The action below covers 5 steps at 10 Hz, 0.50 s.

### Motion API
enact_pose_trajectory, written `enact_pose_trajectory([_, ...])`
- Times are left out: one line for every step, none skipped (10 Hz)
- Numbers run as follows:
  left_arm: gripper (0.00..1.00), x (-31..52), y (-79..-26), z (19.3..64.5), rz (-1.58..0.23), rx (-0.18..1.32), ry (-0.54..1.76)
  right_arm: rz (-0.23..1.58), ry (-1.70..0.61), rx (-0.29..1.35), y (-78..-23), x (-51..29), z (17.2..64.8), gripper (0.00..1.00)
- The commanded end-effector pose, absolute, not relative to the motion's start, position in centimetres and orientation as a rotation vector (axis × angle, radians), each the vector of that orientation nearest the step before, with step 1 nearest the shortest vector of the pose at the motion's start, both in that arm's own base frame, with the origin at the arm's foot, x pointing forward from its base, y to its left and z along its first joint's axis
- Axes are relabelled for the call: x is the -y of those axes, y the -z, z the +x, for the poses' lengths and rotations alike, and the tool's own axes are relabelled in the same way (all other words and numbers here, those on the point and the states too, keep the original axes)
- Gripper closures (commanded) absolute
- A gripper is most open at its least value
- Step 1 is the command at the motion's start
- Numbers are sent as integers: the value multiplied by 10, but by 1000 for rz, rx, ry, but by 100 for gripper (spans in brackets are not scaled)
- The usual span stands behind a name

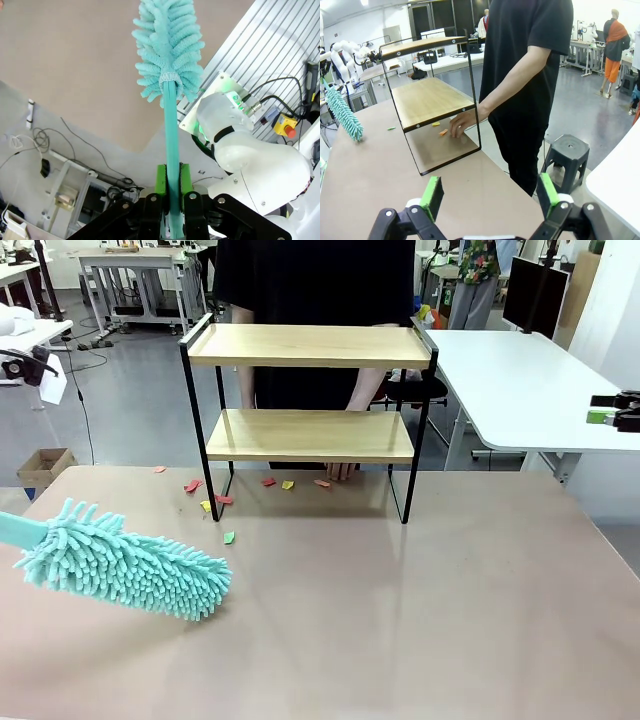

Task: Clean the shelf.
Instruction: Clean the specific section of the Shelf indicated by the human with the Duster.

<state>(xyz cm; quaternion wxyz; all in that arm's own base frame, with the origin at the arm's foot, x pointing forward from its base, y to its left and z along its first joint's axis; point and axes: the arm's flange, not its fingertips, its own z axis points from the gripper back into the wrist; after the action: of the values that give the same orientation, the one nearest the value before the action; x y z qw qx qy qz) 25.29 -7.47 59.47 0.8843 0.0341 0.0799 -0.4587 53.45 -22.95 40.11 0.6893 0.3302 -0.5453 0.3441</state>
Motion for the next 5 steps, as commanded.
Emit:
enact_pose_trajectory([87, 75, -595, 251, 49, -165, 941, 736, -775, 1223, -404, 227, 535, 0])
enact_pose_trajectory([87, 75, -595, 251, 49, -165, 941, 736, -775, 1223, -404, 227, 535, 0])
enact_pose_trajectory([87, 75, -595, 251, 49, -165, 941, 736, -775, 1223, -404, 227, 535, 0])
enact_pose_trajectory([87, 75, -595, 251, 49, -165, 941, 736, -775, 1223, -404, 227, 535, 0])
enact_pose_trajectory([87, 75, -595, 251, 49, -165, 941, 736, -775, 1223, -404, 227, 535, 0])
